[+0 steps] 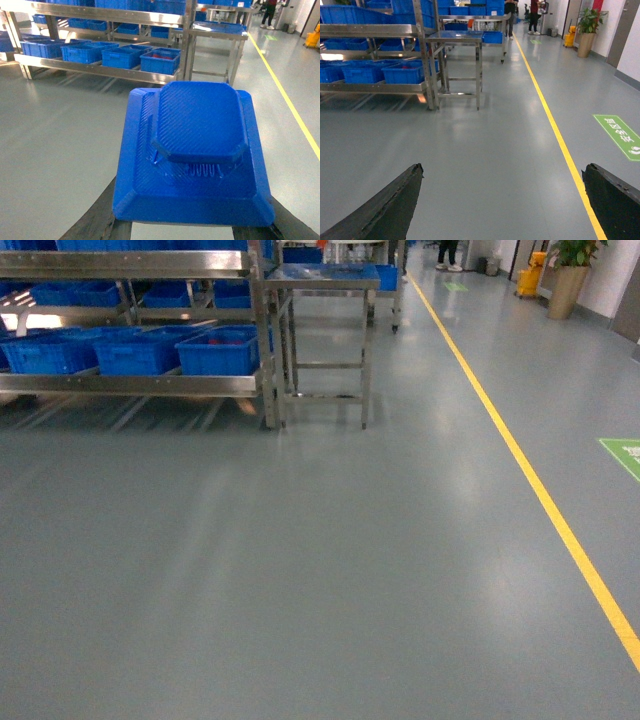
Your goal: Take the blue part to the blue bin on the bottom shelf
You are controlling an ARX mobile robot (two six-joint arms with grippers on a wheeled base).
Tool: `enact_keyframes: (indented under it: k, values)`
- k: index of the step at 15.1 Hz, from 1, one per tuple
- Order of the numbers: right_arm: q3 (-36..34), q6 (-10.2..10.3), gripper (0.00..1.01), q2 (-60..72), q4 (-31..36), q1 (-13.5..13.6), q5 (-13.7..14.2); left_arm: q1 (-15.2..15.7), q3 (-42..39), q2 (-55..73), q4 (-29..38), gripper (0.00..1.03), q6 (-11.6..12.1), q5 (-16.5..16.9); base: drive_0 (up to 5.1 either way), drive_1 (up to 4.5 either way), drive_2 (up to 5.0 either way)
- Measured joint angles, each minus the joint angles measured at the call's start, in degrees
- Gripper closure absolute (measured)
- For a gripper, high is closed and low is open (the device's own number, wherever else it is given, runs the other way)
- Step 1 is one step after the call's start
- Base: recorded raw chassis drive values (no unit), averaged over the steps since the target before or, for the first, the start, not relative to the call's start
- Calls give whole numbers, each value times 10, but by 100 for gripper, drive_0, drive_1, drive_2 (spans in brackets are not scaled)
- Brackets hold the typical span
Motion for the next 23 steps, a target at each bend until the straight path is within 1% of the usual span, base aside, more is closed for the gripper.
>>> enact_keyframes:
  k: [23]
  values:
    - [0,0,3,0,3,0,0,0,0,1,1,60,0,0,-2,428,-432]
